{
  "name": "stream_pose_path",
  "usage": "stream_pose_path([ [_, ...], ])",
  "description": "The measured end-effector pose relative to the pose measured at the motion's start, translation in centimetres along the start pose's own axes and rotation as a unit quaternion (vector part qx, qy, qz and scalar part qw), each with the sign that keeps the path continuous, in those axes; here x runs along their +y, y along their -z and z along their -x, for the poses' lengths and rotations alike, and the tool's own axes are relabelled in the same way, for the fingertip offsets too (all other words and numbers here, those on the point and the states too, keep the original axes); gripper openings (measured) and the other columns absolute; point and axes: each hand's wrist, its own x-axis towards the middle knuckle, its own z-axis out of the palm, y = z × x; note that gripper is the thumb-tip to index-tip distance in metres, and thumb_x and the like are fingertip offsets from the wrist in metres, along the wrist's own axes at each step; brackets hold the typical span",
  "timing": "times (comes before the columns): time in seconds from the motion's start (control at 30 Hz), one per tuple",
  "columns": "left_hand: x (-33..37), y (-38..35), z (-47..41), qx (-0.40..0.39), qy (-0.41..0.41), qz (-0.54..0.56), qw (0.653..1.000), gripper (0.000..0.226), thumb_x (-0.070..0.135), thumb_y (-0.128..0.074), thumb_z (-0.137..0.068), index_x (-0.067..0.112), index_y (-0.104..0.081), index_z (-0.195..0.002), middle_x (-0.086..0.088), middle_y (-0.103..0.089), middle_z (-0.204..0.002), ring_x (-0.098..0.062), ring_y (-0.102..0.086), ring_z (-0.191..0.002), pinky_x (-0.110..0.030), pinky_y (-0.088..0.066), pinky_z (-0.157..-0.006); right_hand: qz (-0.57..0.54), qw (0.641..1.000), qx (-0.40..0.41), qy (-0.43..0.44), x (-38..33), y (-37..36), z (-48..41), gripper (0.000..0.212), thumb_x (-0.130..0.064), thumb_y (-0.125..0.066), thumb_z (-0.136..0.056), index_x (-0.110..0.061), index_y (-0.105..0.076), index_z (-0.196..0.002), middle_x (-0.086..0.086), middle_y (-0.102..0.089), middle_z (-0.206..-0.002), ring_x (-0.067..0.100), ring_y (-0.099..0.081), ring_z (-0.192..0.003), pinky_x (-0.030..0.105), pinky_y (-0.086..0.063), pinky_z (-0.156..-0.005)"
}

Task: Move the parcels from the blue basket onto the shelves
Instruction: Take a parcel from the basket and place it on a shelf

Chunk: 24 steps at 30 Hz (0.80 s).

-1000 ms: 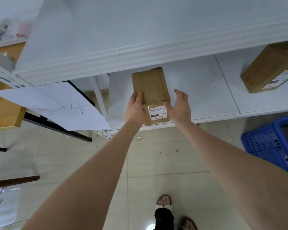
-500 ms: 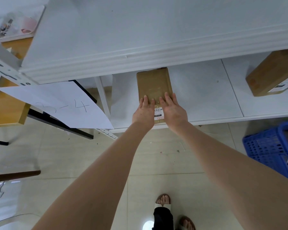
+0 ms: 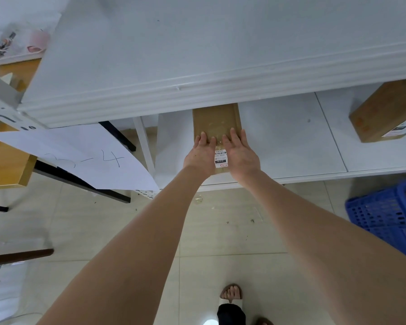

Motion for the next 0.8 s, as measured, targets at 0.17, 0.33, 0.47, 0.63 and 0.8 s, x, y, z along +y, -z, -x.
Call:
stream_pose_path([
  [0.17, 0.0, 0.3, -1.1, 0.001, 0.001, -0.002, 1.0, 0.073, 0.006, -0.054, -0.09, 0.014, -0.015, -0.151, -0.011, 0.004, -0.159, -0.023, 0.001, -0.148, -0.037, -0.026, -0.116, -0.004, 1.0, -0.001, -0.001, 0.2, 0.1, -1.2, 0.075, -0.017, -0.053, -0.097, -0.02, -0.005, -0.155, -0.002, 0.009, -0.162, 0.022, 0.012, -0.149, 0.029, -0.029, -0.112],
  [0.33, 0.1, 0.6, -1.5, -0.001, 0.003, -0.003, 1.0, 0.076, 0.005, -0.054, -0.09, 0.014, -0.011, -0.152, -0.012, 0.005, -0.159, -0.024, 0.002, -0.148, -0.036, -0.024, -0.117, -0.017, 1.0, -0.006, 0.0, 0.4, 0.4, -2.0, 0.075, -0.019, -0.055, -0.097, -0.022, -0.007, -0.155, -0.004, 0.009, -0.162, 0.021, 0.012, -0.149, 0.03, -0.031, -0.111],
  [0.47, 0.2, 0.6, -1.2, -0.01, 0.003, -0.015, 1.0, 0.078, 0.009, -0.055, -0.091, 0.014, -0.007, -0.152, -0.013, 0.007, -0.159, -0.024, 0.003, -0.148, -0.034, -0.02, -0.118, -0.027, 1.0, -0.004, 0.002, 0.6, 0.7, -1.7, 0.072, -0.015, -0.052, -0.097, -0.024, -0.009, -0.154, -0.005, 0.008, -0.162, 0.02, 0.011, -0.149, 0.032, -0.035, -0.108],
  [0.63, 0.5, 1.7, 0.0, -0.006, 0.011, -0.015, 1.0, 0.079, 0.016, -0.062, -0.086, 0.022, -0.016, -0.15, -0.009, -0.008, -0.157, -0.026, -0.02, -0.143, -0.039, -0.029, -0.114, -0.031, 0.999, 0.0, 0.01, 0.7, 2.2, -0.1, 0.075, -0.01, -0.057, -0.093, -0.024, -0.014, -0.153, 0.003, 0.001, -0.161, 0.027, -0.001, -0.149, 0.038, -0.028, -0.115],
  [0.8, 3.8, 2.1, 2.4, -0.021, -0.005, -0.02, 1.0, 0.069, 0.009, -0.055, -0.087, 0.019, -0.023, -0.147, -0.006, -0.02, -0.15, -0.031, -0.039, -0.13, -0.04, -0.045, -0.095, -0.033, 0.997, 0.018, -0.06, 2.3, 3.9, 4.5, 0.078, -0.001, -0.054, -0.087, -0.019, -0.014, -0.152, 0.01, -0.009, -0.158, 0.029, -0.017, -0.144, 0.037, -0.023, -0.116],
])
